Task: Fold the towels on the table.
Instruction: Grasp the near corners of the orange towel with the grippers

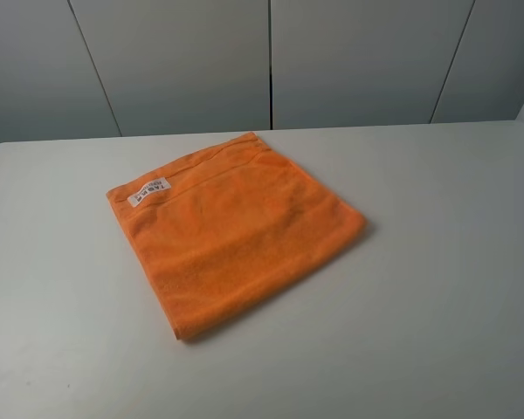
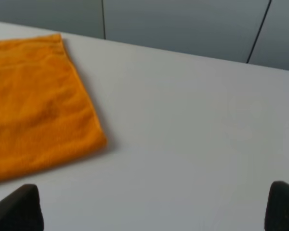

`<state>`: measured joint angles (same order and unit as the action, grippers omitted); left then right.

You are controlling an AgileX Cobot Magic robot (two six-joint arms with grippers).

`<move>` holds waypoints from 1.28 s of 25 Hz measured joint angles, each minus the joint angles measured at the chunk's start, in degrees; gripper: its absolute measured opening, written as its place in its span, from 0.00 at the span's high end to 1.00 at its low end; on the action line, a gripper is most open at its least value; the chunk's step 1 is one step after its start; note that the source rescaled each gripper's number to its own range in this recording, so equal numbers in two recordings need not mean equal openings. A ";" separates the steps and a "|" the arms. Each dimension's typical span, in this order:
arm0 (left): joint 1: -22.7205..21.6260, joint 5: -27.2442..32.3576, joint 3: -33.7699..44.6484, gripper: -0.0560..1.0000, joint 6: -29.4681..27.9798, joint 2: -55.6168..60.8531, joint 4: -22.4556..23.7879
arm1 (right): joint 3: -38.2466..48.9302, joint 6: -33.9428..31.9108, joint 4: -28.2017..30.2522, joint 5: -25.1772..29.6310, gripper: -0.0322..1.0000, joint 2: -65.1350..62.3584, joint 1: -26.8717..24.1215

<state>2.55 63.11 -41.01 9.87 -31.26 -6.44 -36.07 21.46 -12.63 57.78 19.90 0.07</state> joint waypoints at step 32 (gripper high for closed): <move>28.43 1.37 -14.19 0.00 -3.73 -61.02 11.63 | -20.99 48.55 19.19 -12.17 0.00 75.18 35.80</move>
<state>30.98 64.48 -55.20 6.14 -92.28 5.19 -57.06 70.01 6.56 45.61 95.08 35.87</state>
